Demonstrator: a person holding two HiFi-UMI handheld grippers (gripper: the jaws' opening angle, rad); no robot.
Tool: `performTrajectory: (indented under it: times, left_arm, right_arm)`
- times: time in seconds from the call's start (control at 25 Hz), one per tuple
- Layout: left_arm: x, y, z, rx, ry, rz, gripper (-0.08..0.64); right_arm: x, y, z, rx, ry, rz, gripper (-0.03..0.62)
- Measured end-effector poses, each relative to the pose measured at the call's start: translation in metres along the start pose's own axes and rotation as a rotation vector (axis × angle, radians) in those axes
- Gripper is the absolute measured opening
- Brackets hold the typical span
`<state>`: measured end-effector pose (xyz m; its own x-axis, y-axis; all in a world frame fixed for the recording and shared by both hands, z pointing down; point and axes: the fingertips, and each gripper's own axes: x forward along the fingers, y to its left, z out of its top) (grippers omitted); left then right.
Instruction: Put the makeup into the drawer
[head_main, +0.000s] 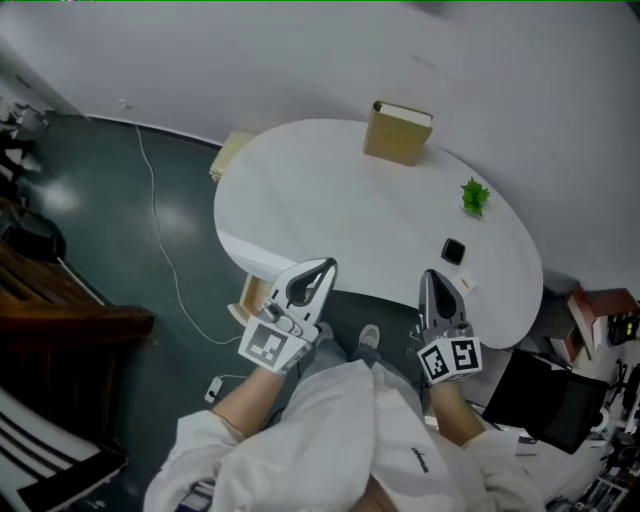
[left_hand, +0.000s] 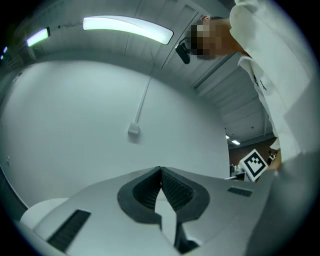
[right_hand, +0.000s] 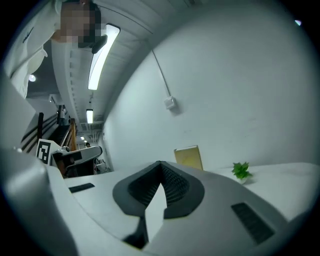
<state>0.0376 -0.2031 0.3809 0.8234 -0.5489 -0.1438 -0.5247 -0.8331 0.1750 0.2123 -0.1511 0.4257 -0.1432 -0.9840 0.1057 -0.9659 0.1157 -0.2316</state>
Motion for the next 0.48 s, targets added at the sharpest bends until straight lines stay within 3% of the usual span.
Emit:
performTrajectory:
  times: [0.24, 0.48]
  left_arm:
    - [0.012, -0.007, 0.073, 0.156, -0.081, 0.041, 0.026]
    - [0.007, -0.003, 0.115, 0.262, -0.127, 0.118, 0.026]
  right_arm:
    - [-0.045, -0.033, 0.066, -0.064, -0.134, -0.084, 0.017]
    - [-0.092, -0.076, 0.111, -0.097, -0.252, -0.206, 0.017]
